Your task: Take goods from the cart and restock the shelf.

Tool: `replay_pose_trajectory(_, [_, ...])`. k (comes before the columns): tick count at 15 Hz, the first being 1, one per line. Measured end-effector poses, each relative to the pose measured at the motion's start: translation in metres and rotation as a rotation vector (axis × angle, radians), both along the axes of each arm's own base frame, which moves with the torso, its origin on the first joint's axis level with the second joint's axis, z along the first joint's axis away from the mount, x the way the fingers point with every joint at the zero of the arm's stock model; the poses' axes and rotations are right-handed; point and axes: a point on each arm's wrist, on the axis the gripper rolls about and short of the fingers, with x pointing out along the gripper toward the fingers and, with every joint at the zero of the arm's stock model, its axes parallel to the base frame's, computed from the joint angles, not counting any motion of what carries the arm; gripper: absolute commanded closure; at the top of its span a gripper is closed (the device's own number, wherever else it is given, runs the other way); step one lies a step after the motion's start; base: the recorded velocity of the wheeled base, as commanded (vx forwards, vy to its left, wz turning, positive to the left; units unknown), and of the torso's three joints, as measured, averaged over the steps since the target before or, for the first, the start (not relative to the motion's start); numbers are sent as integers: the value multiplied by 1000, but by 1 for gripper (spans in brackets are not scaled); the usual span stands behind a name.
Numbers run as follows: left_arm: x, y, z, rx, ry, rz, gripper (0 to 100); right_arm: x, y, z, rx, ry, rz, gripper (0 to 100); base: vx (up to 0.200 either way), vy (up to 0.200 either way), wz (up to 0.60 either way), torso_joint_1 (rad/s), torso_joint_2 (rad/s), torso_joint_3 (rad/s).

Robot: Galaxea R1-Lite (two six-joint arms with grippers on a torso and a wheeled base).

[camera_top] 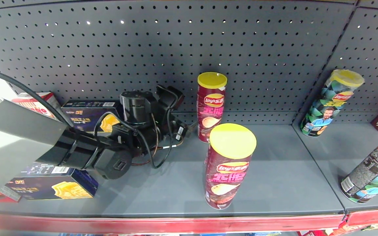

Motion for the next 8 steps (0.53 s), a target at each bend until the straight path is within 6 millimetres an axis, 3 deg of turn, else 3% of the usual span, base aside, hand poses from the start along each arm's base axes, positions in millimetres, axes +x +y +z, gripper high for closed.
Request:
replay_pose_trajectory(4, [-6,11,13,-8,-24,38,0,0,0,0,0,0,-1,0,0,0,0,0,0,0])
replay_pose_trajectory(8, [-32,32,31,-12,-40,97,0,0,0,0,1,1,0,0,0,0,0,0,0,0])
